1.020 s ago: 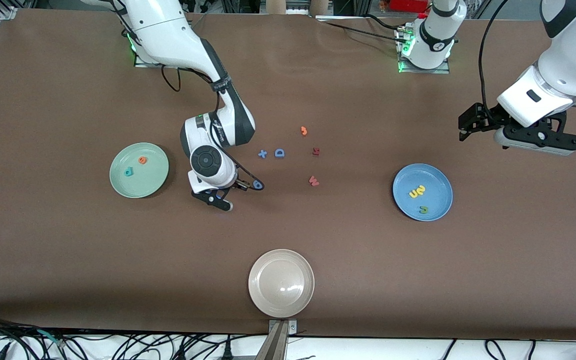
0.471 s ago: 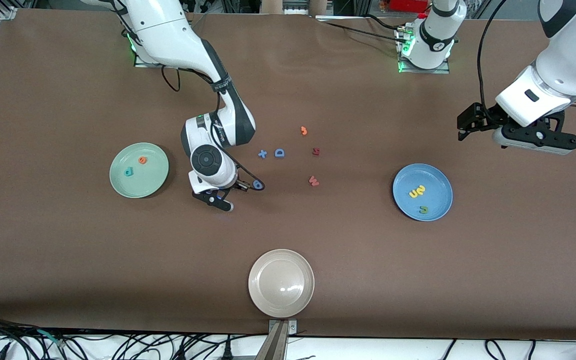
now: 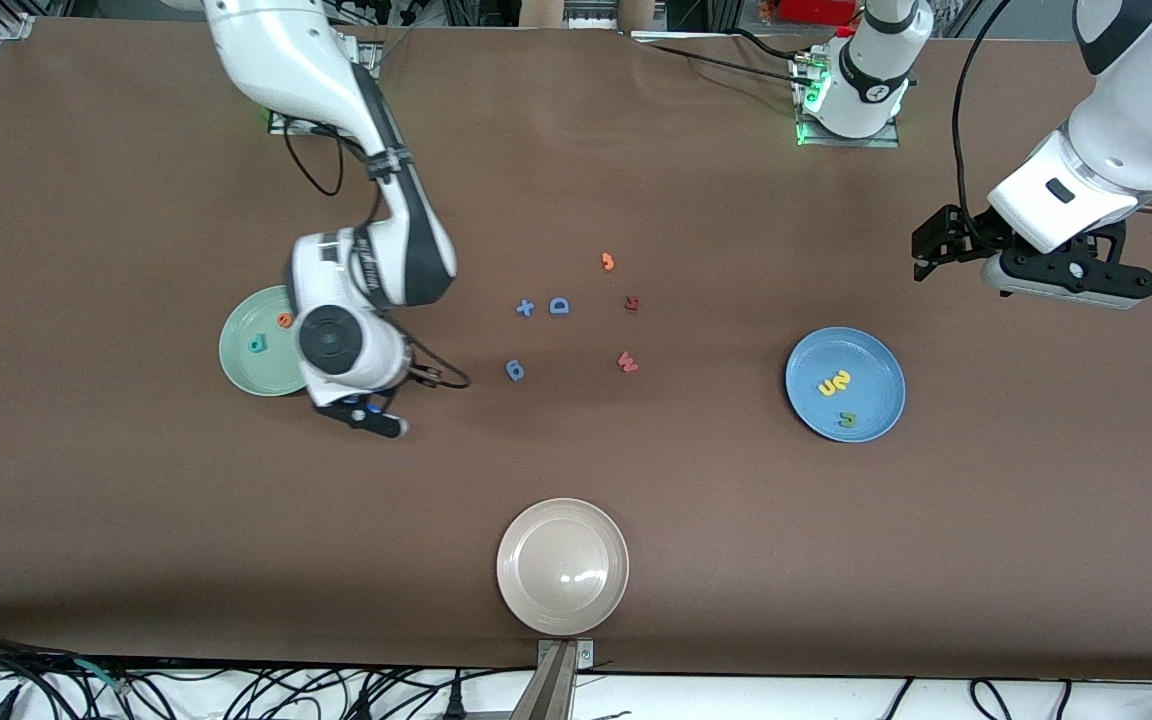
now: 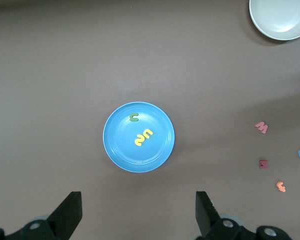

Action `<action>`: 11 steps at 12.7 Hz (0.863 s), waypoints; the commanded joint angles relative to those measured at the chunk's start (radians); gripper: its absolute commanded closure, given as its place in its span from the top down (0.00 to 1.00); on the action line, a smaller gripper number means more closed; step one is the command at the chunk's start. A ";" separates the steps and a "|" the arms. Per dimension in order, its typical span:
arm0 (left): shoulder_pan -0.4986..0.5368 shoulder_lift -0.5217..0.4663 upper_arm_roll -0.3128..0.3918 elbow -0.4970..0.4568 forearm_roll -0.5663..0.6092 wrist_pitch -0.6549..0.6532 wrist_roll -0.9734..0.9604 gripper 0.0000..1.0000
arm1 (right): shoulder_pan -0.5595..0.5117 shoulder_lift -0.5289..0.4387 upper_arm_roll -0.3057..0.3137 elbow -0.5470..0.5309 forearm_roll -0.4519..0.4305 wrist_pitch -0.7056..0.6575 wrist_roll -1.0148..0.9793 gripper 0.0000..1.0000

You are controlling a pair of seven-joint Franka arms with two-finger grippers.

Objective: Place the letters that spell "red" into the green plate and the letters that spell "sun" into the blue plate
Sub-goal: 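Carry the cyan letter with the right gripper onto the green plate and release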

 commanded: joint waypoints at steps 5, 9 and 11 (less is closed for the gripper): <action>-0.011 -0.011 0.009 -0.009 -0.022 0.010 -0.008 1.00 | -0.002 -0.035 -0.236 -0.154 0.011 -0.119 -0.462 0.00; -0.011 -0.012 0.006 -0.009 -0.022 0.009 -0.008 1.00 | 0.001 -0.034 -0.232 -0.293 0.019 0.017 -0.496 0.00; -0.011 -0.012 0.006 -0.009 -0.022 0.009 -0.007 1.00 | 0.001 -0.028 -0.229 -0.336 0.022 0.101 -0.519 0.00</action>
